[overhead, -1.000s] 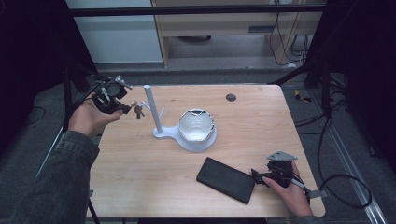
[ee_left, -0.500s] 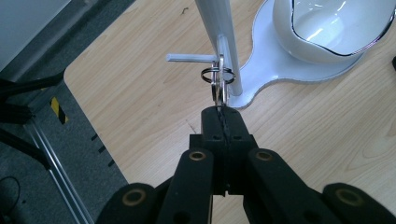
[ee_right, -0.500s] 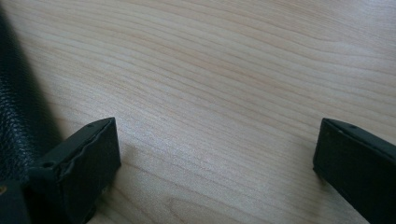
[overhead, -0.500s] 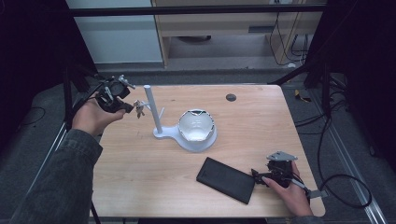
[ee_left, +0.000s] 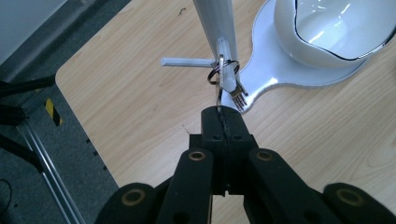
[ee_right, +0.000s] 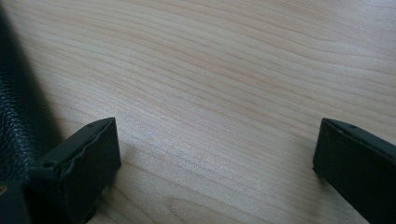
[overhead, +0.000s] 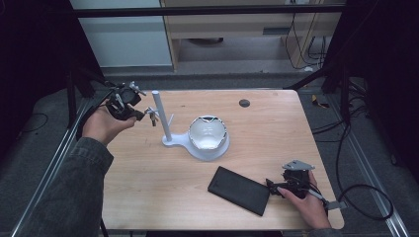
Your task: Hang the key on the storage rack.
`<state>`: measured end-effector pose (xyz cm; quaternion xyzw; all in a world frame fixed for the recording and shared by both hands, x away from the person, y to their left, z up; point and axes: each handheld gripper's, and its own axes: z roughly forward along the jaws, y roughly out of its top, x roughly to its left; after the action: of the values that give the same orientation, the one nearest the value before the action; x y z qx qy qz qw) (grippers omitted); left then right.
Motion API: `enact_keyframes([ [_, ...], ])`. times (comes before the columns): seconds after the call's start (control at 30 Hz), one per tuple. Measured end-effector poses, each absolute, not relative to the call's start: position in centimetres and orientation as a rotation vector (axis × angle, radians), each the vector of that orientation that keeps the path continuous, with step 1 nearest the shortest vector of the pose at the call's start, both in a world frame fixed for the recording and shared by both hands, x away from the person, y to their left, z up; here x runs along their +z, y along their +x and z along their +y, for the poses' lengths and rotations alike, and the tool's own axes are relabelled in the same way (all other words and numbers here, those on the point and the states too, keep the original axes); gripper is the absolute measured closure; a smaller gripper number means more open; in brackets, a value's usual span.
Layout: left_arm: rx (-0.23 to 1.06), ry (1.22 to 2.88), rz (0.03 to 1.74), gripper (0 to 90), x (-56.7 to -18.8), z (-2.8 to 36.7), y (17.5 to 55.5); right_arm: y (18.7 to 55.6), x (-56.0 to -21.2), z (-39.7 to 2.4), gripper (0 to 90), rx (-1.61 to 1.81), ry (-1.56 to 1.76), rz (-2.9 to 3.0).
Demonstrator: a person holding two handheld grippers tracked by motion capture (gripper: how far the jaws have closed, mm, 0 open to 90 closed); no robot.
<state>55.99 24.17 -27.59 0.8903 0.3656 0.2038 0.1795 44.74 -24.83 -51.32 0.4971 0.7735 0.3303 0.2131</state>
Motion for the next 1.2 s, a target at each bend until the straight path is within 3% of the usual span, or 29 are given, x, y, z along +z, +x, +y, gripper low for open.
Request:
enact_keyframes([
  [0.13,0.579,2.47,1.004,84.1,-28.0,24.4,55.5,44.7,-51.3,-24.8,1.0,0.917,1.38,2.147],
  [0.33,0.619,2.403,1.0,64.3,-29.6,25.3,53.3,44.7,-51.3,-24.8,1.0,0.917,1.38,2.146],
  [0.57,0.637,2.346,0.965,47.6,-32.4,26.1,50.5,44.7,-51.3,-24.8,1.0,0.919,1.381,2.146],
  [0.9,0.583,2.372,0.882,22.1,-37.1,22.7,47.6,44.7,-51.3,-24.8,0.9,0.919,1.381,2.145],
  [1.2,0.446,2.365,0.821,14.6,-41.8,18.3,47.2,44.8,-51.3,-24.9,0.8,0.918,1.378,2.148],
])
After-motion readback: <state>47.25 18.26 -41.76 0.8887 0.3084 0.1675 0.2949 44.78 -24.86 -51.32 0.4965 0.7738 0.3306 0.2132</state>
